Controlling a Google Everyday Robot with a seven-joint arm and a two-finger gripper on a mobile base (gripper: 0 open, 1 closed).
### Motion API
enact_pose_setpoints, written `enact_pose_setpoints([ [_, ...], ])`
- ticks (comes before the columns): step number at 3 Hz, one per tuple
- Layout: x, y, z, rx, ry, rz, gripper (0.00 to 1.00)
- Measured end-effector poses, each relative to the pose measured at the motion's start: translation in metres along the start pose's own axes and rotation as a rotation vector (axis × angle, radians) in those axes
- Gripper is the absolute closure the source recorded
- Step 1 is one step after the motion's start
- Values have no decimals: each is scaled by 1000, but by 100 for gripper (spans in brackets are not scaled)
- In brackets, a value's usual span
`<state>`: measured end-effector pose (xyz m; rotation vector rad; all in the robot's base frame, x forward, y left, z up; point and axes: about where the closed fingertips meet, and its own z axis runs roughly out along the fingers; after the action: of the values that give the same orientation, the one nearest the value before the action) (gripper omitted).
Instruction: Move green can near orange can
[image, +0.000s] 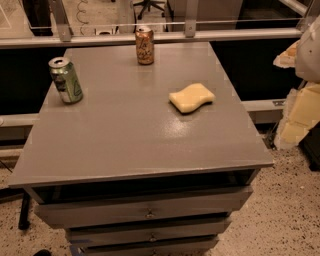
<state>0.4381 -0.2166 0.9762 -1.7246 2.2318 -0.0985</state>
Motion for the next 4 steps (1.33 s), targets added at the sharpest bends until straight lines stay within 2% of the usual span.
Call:
enact_pose_setpoints([
  [1, 0, 0, 0, 0, 0, 0, 0],
  [2, -11, 6, 11, -28, -80, 35, 0],
  [3, -48, 22, 45, -88, -260, 90, 0],
  [4, -119, 28, 73, -142, -482, 105, 0],
])
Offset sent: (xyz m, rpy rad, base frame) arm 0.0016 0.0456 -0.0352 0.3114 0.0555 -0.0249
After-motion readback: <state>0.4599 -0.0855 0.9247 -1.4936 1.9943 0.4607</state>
